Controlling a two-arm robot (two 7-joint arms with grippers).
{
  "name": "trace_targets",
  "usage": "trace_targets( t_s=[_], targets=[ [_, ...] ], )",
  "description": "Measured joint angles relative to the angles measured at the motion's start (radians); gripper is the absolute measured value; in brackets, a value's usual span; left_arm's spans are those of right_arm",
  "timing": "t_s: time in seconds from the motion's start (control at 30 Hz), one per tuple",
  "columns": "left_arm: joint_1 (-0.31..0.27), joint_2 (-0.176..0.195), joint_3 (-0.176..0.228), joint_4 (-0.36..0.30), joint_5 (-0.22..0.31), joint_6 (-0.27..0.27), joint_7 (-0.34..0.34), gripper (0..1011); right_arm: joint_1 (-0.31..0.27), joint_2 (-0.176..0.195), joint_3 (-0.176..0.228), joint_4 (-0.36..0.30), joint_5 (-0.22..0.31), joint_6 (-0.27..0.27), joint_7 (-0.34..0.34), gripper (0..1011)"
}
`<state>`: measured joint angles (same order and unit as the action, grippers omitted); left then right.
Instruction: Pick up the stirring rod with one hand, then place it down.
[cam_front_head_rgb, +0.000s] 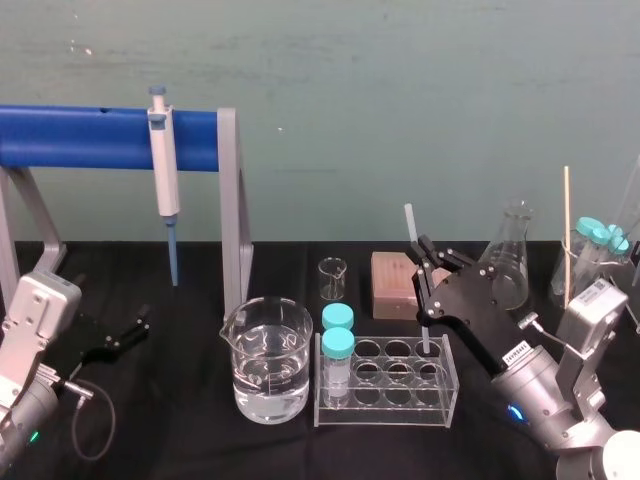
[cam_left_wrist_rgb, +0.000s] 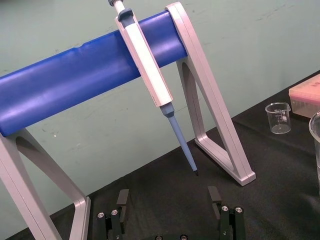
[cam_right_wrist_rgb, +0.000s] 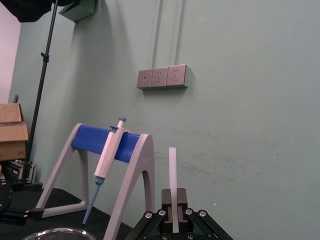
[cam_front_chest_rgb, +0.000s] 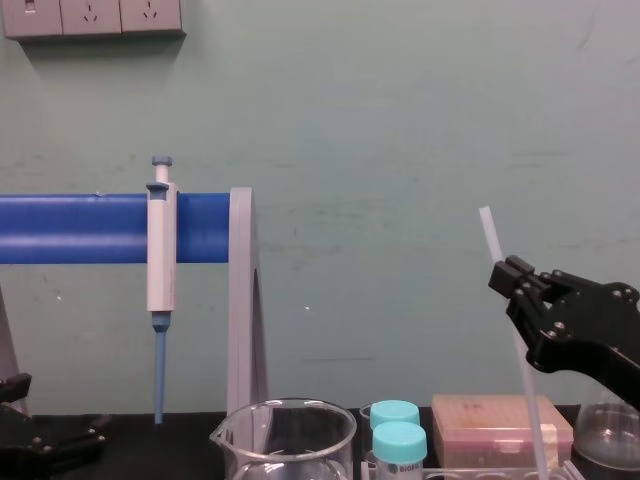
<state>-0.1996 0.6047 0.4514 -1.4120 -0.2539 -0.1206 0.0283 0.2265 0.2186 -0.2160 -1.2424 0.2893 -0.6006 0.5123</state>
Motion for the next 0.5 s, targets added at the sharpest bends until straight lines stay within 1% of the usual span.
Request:
trace_targets(
  t_s=[0.3, 0.5],
  targets=[
    [0.000, 0.000, 0.000, 0.000, 0.000, 0.000, 0.000, 1000, 0.007, -0.003, 0.004, 0.027, 0.018, -0.001, 0.011, 56],
    [0.000, 0.000, 0.000, 0.000, 0.000, 0.000, 0.000, 1000, 0.015, -0.004, 0.006, 0.050, 0.036, 0.009, 0.024, 56]
  ],
)
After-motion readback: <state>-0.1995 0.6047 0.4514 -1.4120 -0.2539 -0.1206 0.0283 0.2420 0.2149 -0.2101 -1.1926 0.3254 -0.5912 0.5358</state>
